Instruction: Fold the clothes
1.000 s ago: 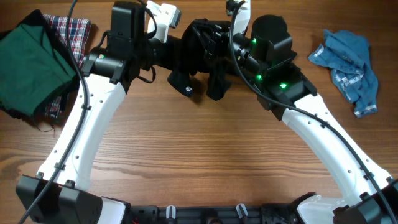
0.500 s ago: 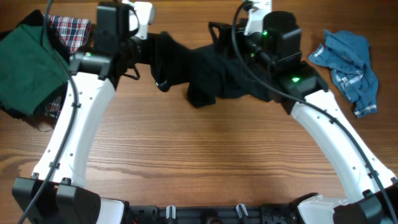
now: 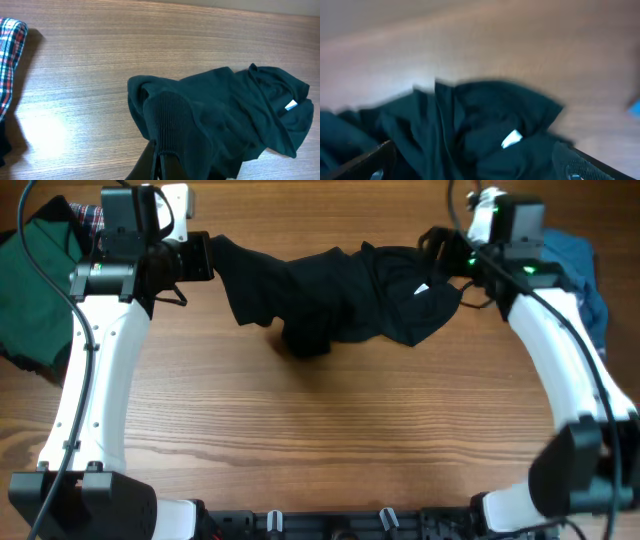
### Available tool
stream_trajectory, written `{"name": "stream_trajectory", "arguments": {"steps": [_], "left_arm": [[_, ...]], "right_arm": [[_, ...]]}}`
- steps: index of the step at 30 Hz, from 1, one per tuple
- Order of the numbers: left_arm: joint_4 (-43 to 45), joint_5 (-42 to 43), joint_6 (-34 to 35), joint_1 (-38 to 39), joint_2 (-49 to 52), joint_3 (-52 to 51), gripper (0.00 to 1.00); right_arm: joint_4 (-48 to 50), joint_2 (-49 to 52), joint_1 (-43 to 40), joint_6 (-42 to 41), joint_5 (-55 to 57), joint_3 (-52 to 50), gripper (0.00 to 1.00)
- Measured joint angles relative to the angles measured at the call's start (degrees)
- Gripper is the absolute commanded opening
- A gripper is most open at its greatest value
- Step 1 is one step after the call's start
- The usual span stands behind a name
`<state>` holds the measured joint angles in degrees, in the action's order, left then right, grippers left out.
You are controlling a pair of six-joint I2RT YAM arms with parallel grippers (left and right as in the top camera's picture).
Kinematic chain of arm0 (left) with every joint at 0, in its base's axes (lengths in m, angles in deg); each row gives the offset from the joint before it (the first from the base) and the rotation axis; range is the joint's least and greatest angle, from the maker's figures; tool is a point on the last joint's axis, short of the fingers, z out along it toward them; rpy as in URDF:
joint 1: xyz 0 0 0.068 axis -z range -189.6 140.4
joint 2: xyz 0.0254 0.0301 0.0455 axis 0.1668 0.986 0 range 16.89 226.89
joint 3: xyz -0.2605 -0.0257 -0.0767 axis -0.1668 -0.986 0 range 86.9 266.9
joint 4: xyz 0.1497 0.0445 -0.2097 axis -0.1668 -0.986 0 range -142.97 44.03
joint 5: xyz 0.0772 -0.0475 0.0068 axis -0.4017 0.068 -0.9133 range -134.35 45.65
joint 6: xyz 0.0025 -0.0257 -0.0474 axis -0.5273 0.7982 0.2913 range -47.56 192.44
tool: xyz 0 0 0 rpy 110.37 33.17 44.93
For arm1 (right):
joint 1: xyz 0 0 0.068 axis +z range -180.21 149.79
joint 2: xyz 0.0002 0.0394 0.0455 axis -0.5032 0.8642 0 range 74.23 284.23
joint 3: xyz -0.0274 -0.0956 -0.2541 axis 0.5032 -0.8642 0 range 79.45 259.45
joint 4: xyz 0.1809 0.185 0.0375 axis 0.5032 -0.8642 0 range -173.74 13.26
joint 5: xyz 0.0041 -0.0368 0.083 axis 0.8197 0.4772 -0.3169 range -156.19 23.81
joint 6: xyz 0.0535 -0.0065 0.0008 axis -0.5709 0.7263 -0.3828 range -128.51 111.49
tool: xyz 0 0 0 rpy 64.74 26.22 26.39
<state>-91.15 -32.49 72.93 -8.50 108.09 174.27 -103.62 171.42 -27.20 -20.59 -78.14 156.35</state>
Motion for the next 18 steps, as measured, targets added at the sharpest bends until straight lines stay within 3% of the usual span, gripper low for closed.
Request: {"name": "stream_trajectory", "arguments": {"steps": [3, 8, 18], "left_arm": [[-1.49, 0.0, 0.0, 0.0, 0.0, 0.0, 0.04], [-2.43, 0.09, 1.27, 0.0, 0.0, 0.0, 0.04], [-2.67, 0.68, 2.4, 0.0, 0.0, 0.0, 0.04]], "right_arm": [[-1.75, 6.08, 0.0, 5.49, -6.91, -0.02, 0.87], [-2.84, 9.66, 0.07, 15.04, -13.33, -0.02, 0.84], [-2.71, 12.46, 3.89, 24.87, -14.47, -0.59, 0.7]]}}
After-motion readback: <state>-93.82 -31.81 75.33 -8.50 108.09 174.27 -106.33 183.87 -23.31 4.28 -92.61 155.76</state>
